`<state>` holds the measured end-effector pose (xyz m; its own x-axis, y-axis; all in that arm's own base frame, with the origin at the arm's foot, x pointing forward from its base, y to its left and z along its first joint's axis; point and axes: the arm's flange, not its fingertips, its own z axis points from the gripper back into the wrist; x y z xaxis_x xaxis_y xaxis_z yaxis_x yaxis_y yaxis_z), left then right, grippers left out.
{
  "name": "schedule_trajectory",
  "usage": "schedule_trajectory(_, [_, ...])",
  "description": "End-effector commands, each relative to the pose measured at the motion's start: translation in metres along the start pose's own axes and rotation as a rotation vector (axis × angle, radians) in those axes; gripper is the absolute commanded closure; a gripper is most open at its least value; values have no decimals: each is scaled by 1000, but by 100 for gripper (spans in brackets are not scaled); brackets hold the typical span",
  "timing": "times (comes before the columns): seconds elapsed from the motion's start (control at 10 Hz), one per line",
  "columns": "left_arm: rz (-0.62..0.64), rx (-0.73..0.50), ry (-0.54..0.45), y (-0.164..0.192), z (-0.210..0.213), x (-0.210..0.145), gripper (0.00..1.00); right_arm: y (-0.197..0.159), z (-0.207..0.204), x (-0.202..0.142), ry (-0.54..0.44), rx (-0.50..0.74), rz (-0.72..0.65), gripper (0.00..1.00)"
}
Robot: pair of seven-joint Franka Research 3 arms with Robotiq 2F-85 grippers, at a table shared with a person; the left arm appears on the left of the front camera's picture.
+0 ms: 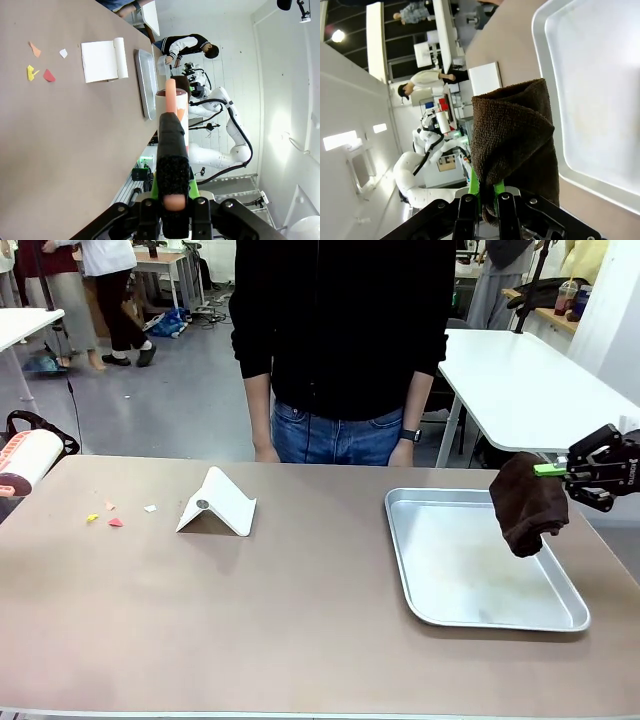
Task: Clean the surface of the table.
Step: If a person points to the right, clean the right side of the table with your right hand, and if they point to the left, clean the left side with your left hand, then clean the area not pointed to by the person.
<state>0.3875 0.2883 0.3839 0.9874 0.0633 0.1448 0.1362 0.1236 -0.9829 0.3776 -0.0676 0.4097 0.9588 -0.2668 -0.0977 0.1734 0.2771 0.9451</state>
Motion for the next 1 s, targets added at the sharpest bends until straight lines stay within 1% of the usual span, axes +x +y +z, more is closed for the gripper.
schedule_trajectory(0.0, [-19,-12,10,-4,0,-3,100,-2,2,-1,13,6,14,88])
schedule_trajectory(0.9, [-19,-12,10,-4,0,-3,100,-2,2,-1,13,6,14,88])
